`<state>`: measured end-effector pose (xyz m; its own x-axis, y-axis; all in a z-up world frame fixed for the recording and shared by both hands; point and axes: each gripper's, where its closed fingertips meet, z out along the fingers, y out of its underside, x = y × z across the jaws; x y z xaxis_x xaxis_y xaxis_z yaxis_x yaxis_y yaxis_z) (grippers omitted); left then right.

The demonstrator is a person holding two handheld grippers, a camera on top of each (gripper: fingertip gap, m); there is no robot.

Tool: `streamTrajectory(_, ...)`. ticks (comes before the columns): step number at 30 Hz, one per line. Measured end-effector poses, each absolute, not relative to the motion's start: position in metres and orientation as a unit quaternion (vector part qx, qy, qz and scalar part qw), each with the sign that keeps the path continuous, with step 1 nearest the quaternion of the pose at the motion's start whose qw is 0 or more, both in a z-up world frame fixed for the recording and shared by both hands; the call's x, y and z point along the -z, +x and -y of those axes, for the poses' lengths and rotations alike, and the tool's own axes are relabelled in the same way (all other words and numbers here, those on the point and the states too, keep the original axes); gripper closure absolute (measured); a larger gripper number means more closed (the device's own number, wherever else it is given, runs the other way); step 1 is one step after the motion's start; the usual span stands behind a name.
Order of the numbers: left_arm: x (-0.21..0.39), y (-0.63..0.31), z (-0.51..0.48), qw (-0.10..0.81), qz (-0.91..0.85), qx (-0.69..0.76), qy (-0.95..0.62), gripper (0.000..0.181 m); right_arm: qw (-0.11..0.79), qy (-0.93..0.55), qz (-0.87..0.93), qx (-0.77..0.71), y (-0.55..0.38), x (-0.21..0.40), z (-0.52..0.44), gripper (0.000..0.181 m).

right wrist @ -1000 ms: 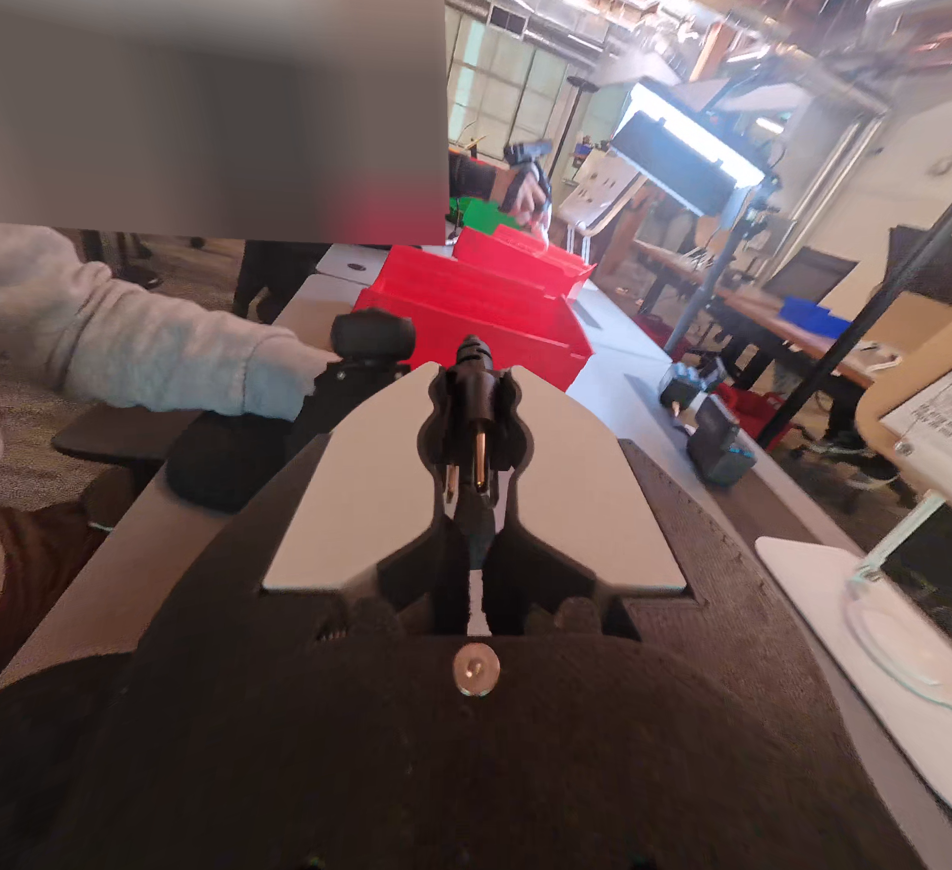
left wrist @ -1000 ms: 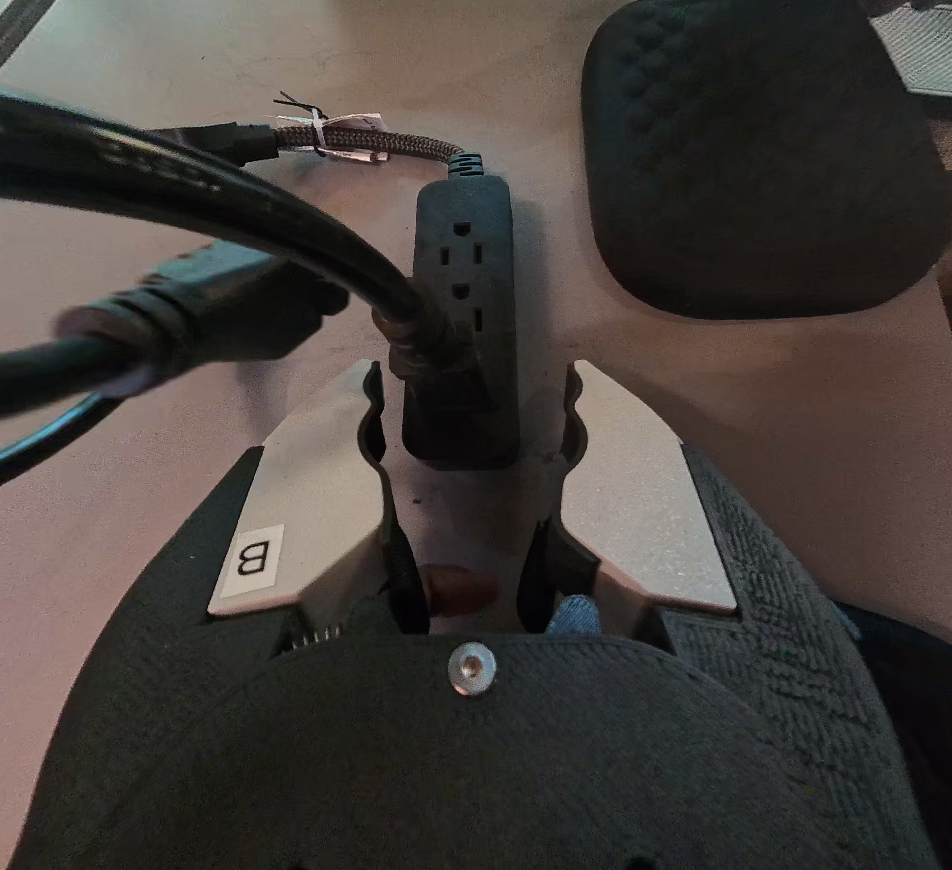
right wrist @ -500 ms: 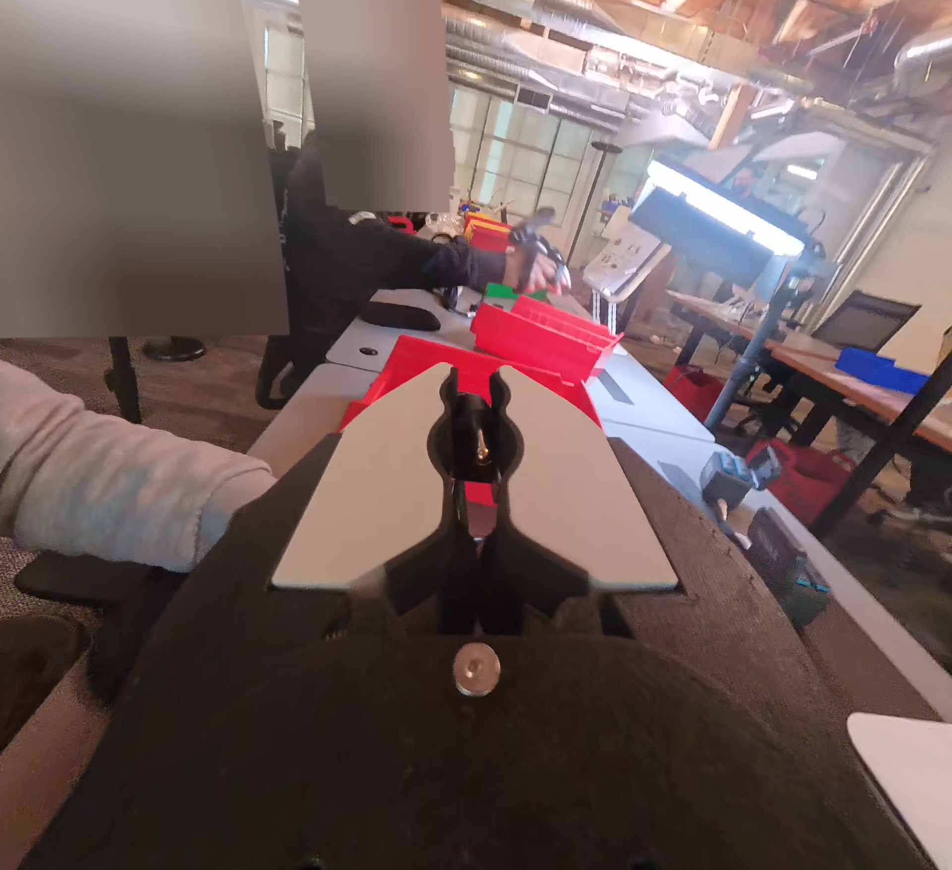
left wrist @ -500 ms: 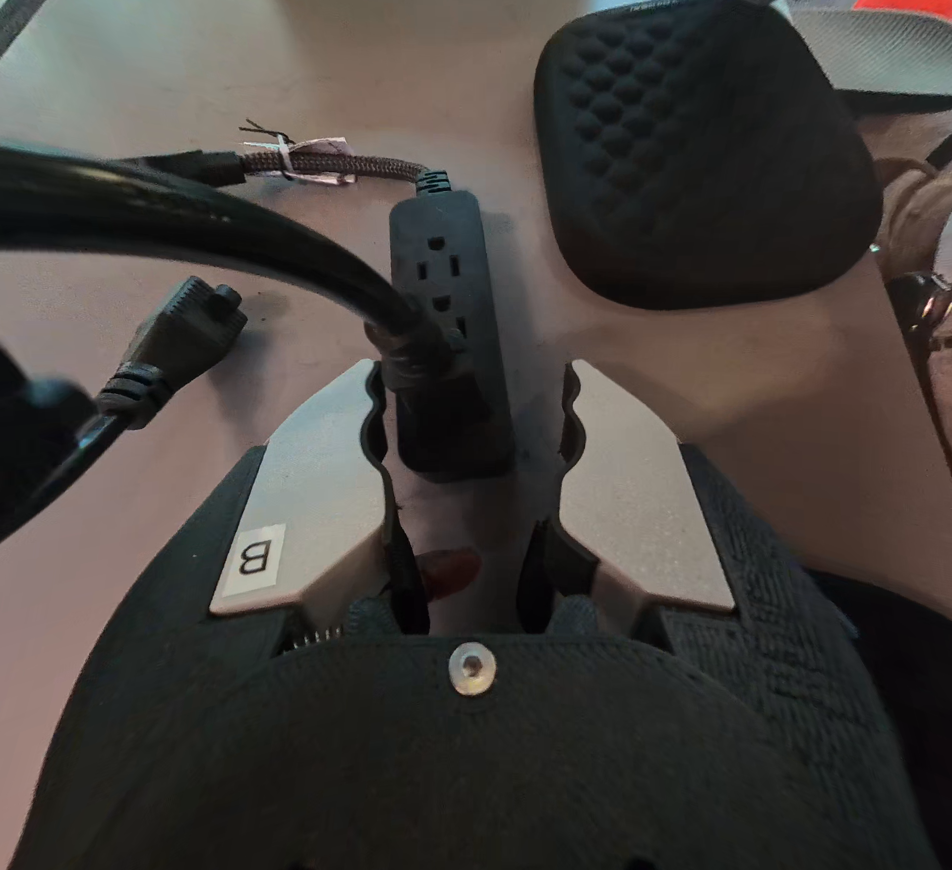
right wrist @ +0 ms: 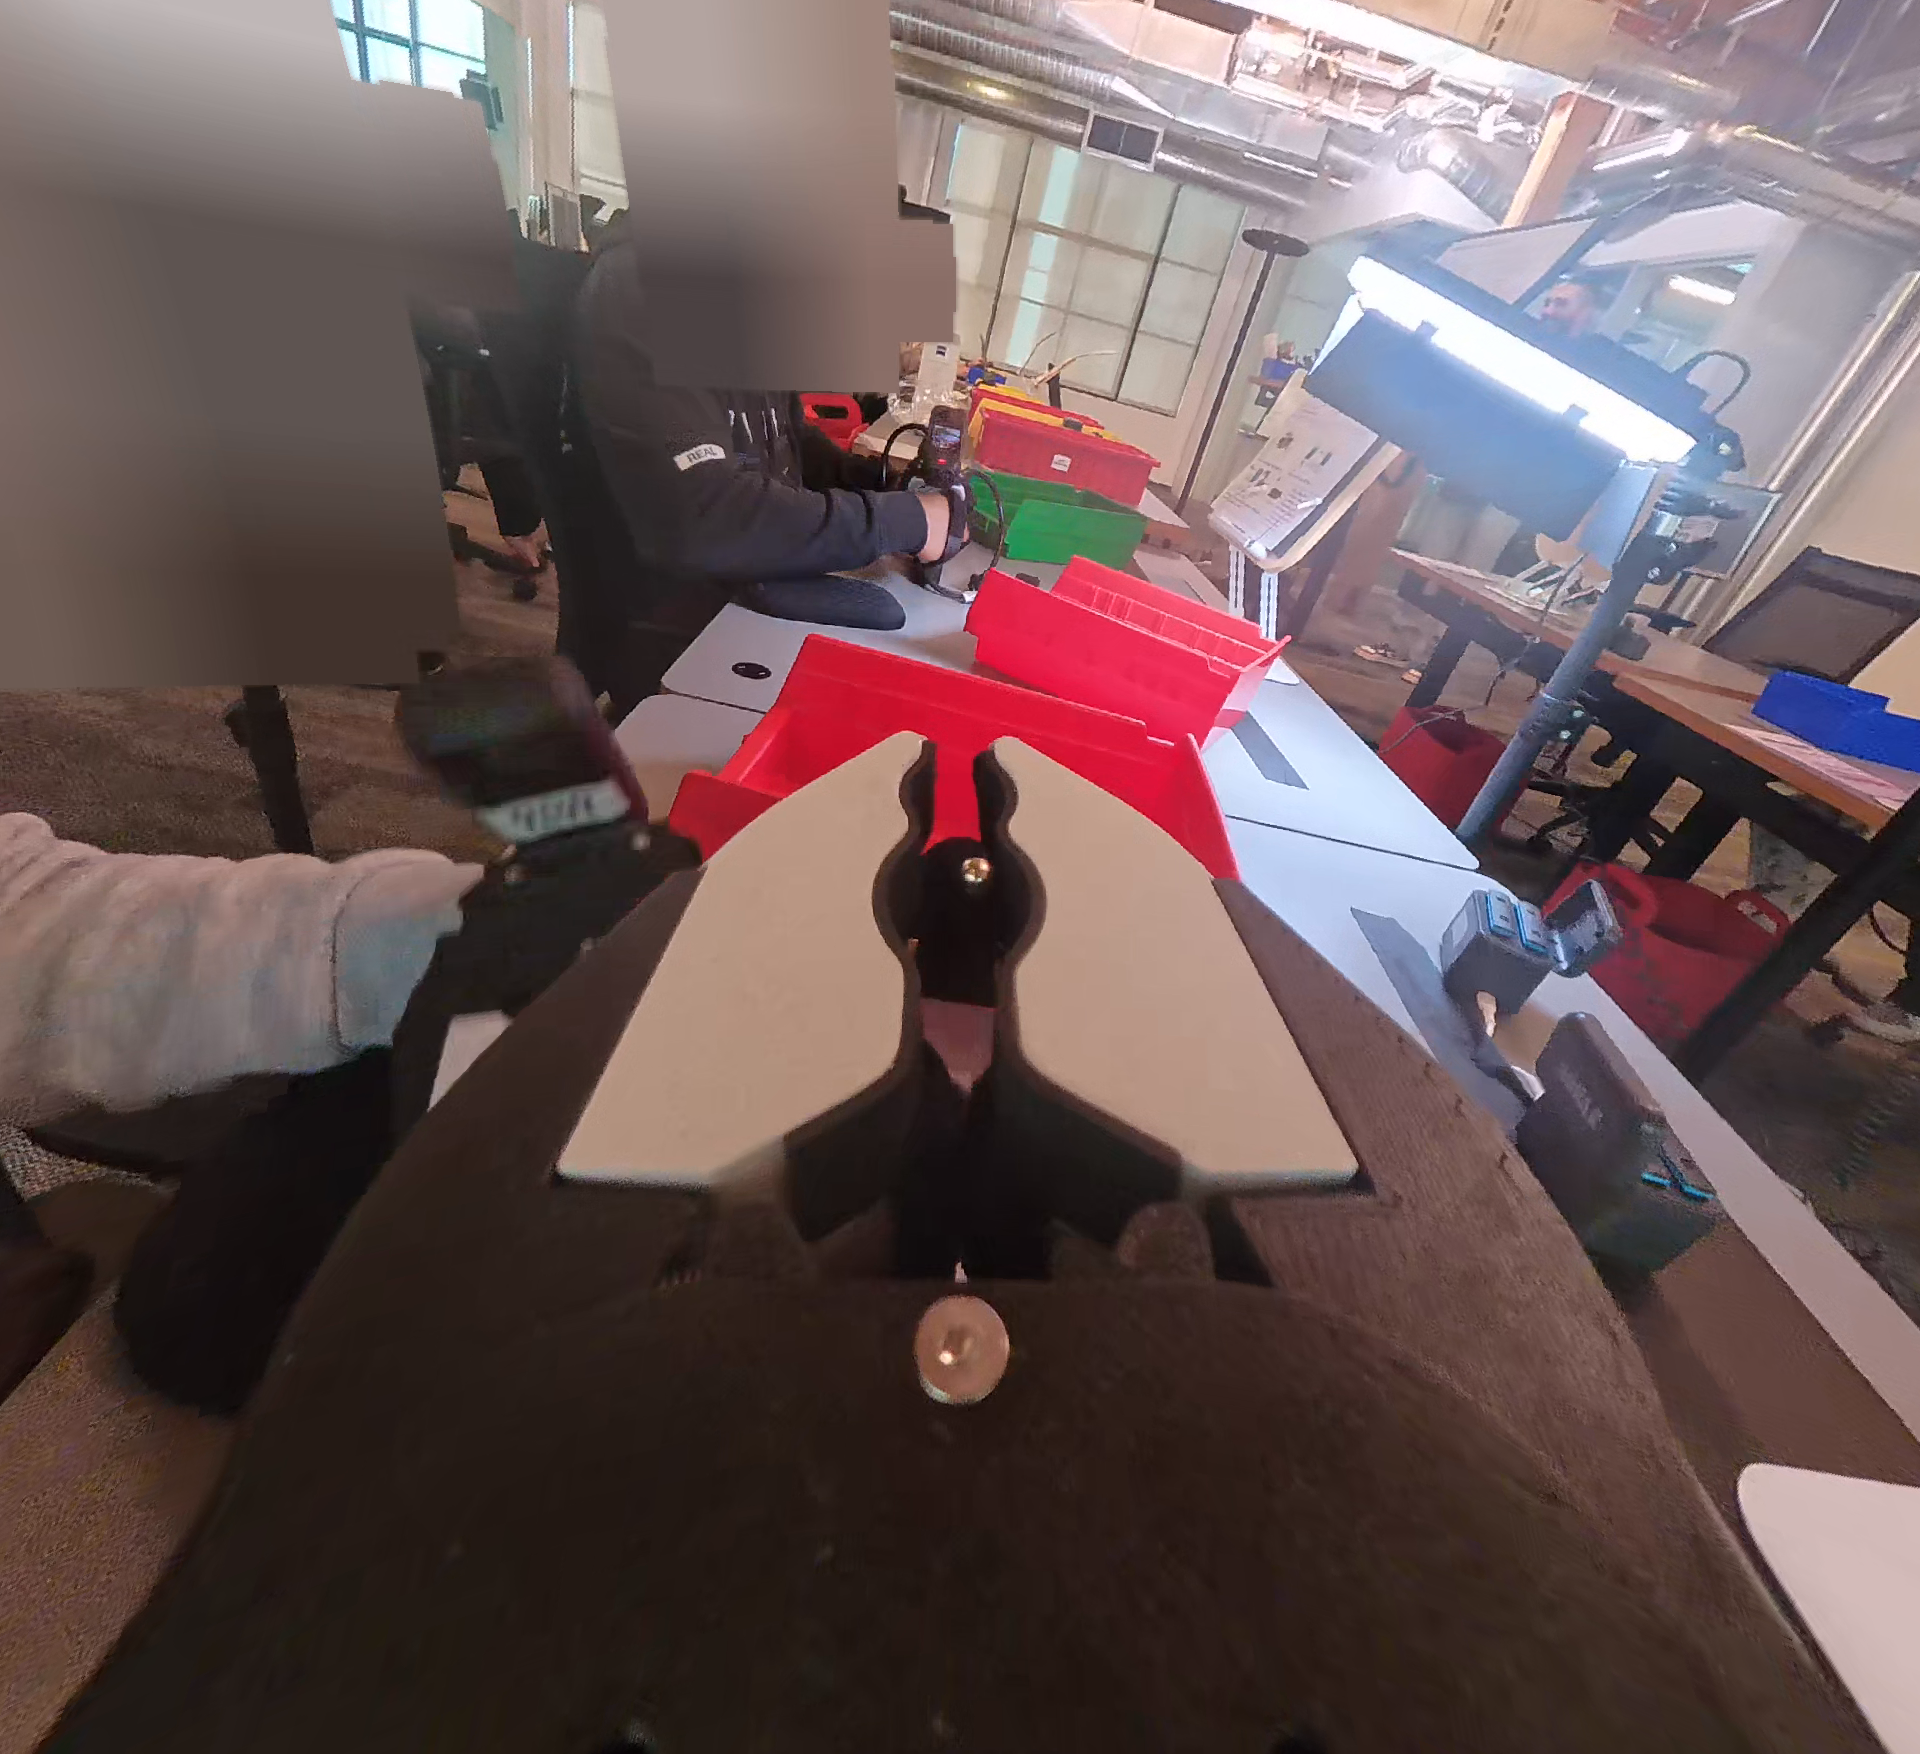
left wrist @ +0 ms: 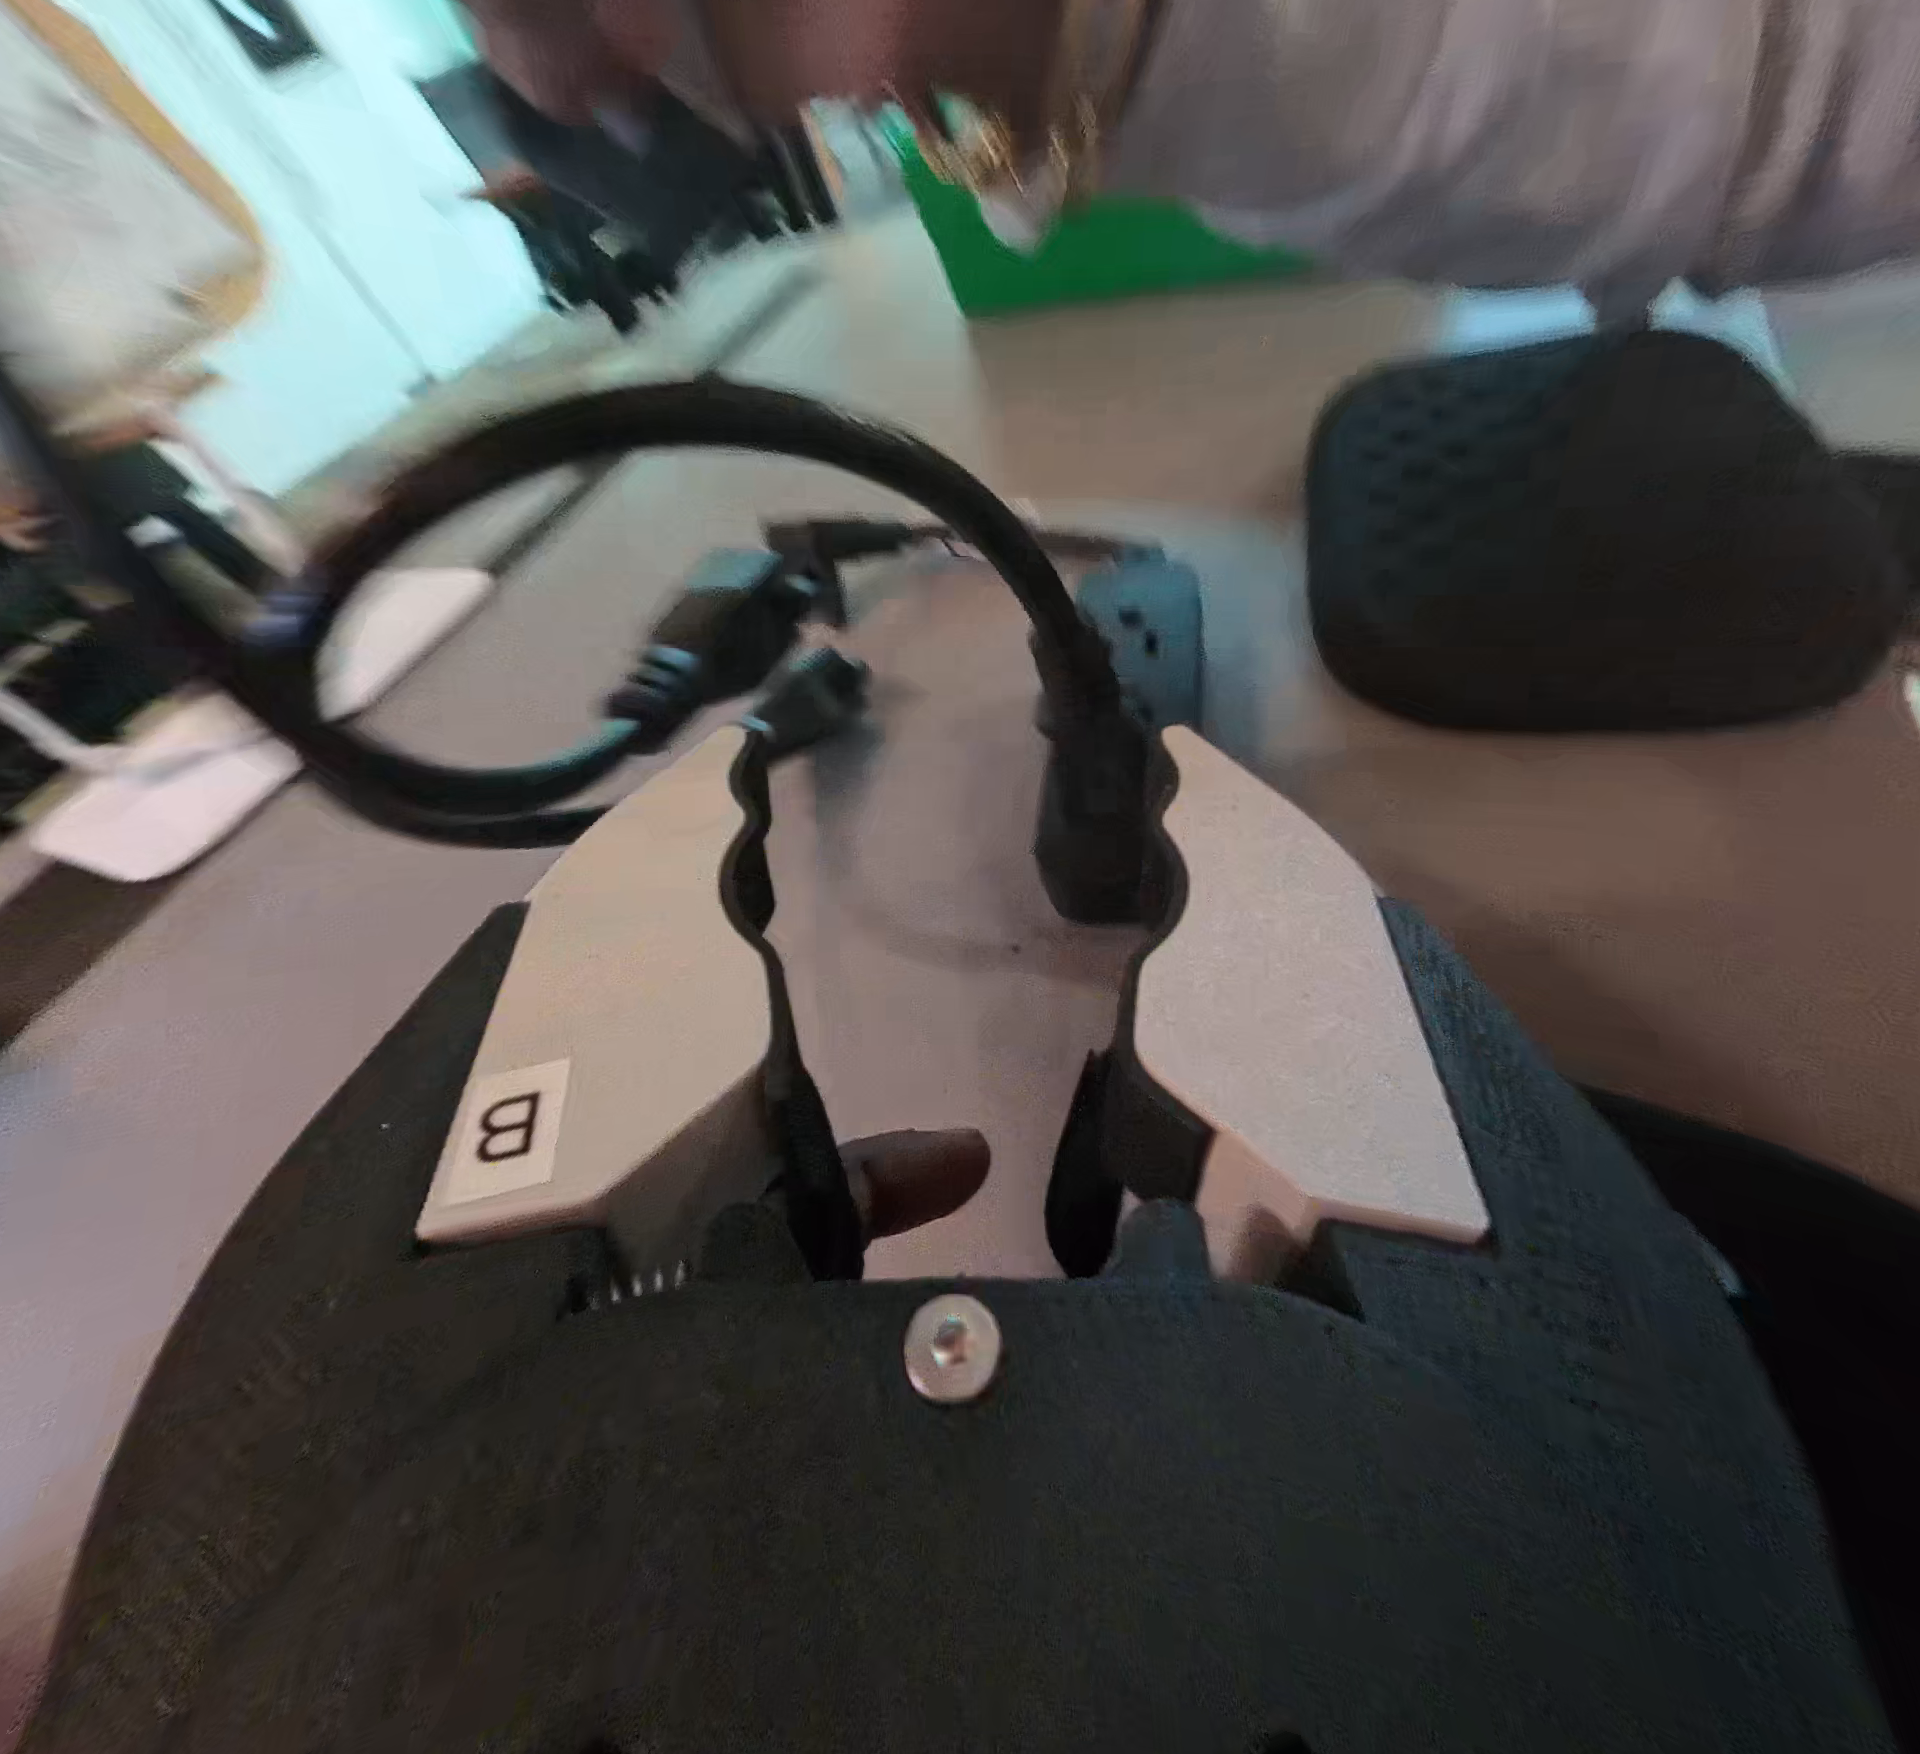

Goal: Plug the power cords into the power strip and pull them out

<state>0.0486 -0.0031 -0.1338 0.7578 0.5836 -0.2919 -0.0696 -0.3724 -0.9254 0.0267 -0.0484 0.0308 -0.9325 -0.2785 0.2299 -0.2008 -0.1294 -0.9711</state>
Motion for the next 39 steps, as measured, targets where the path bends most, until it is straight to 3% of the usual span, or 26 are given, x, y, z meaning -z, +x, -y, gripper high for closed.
streamTrajectory(4,0.095,0.048,0.052,0.581,0.274,-0.362,-0.675,0.112,0.049,-0.188,-0.65,0.734,0.033,-0.022,0.047,0.175)
streamTrajectory(7,0.066,0.046,0.052,0.611,0.242,-0.405,-0.635,0.115,0.077,-0.198,-0.654,0.726,0.043,-0.012,0.057,0.175)
streamTrajectory(10,0.064,0.03,0.049,0.584,0.242,-0.413,-0.656,0.135,0.092,-0.212,-0.655,0.72,0.055,-0.006,0.062,0.175)
streamTrajectory(11,0.069,0.028,0.047,0.57,0.236,-0.409,-0.673,0.148,0.096,-0.215,-0.654,0.719,0.058,-0.005,0.063,0.175)
streamTrajectory(12,0.073,0.027,0.047,0.555,0.23,-0.409,-0.687,0.173,0.098,-0.218,-0.655,0.717,0.061,-0.004,0.062,0.175)
streamTrajectory(17,0.057,0.036,0.061,0.504,0.227,-0.441,-0.707,0.179,0.066,-0.233,-0.679,0.693,0.059,0.001,0.053,0.174)
streamTrajectory(20,0.046,0.04,0.071,0.424,0.227,-0.467,-0.742,0.178,0.028,-0.253,-0.717,0.649,0.057,0.009,0.045,0.136)
streamTrajectory(22,0.033,0.044,0.07,0.385,0.211,-0.486,-0.756,0.179,-0.014,-0.272,-0.744,0.611,0.057,0.015,0.04,0.115)
streamTrajectory(25,0.008,0.049,0.071,0.306,0.181,-0.532,-0.768,0.179,-0.099,-0.287,-0.756,0.58,0.053,0.011,0.032,0.107)
streamTrajectory(28,-0.018,0.05,0.068,0.24,0.154,-0.576,-0.766,0.179,-0.203,-0.275,-0.723,0.6,0.045,-0.021,0.022,0.11)
streamTrajectory(31,-0.04,0.045,0.059,0.195,0.139,-0.615,-0.751,0.179,-0.371,-0.277,-0.648,0.605,0.042,-0.063,0.002,0.113)
streamTrajectory(36,-0.056,0.029,0.029,0.158,0.12,-0.642,-0.74,0.18,-0.61,-0.323,-0.562,0.456,0.049,-0.074,-0.009,0.12)
streamTrajectory(39,-0.061,0.021,0.013,0.137,0.106,-0.651,-0.739,0.18,-0.682,-0.317,-0.548,0.367,0.034,-0.071,-0.01,0.147)
